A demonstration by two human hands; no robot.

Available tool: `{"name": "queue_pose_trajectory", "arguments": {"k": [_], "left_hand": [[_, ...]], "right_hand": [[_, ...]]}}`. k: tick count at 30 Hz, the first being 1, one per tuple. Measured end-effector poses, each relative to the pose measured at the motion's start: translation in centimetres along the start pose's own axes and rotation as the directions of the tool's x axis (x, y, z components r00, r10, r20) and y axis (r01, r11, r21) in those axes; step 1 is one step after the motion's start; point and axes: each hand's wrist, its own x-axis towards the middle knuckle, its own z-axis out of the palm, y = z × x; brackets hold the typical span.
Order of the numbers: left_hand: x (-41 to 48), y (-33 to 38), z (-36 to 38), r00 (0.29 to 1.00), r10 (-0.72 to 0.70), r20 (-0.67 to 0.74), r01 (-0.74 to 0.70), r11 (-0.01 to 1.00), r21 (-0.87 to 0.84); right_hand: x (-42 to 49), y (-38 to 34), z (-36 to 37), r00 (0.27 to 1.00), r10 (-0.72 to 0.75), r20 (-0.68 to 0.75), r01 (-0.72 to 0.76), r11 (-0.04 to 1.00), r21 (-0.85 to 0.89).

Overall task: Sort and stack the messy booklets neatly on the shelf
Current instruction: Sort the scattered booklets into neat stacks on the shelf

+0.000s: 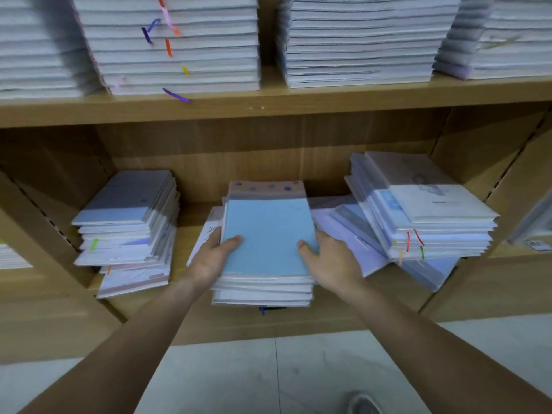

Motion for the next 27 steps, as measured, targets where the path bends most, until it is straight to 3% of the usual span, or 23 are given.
{"name": "queue_pose_trajectory", "arguments": {"k": [5, 15, 21, 27], "left_hand": [[-0.1, 0.0, -0.1, 0.999, 0.022, 0.031, -0.021, 0.999, -0.032], [-1.9, -0.1, -0.9, 0.999, 0.047, -0.001, -0.047, 0.997, -0.055], [-2.8, -0.7, -3.5, 0.999, 0.037, -0.029, -0.038, 0.999, -0.035], [-4.3, -0.9, -6.0, 0.985, 0.157, -0.078, -0.158, 0.987, -0.008]], "right_hand": [[-0.3, 0.5, 0.4, 0.986, -0.026, 0.162, 0.002, 0.988, 0.152], [-1.0, -1.3, 0.8, 0.962, -0.055, 0.267, -0.037, 0.944, 0.327], [-1.8, -3.3, 2.6, 0.968, -0.104, 0.229, -0.001, 0.909, 0.417], [-2.2, -5.5, 4.1, 0.962, -0.176, 0.209, 0.052, 0.868, 0.495]]}}
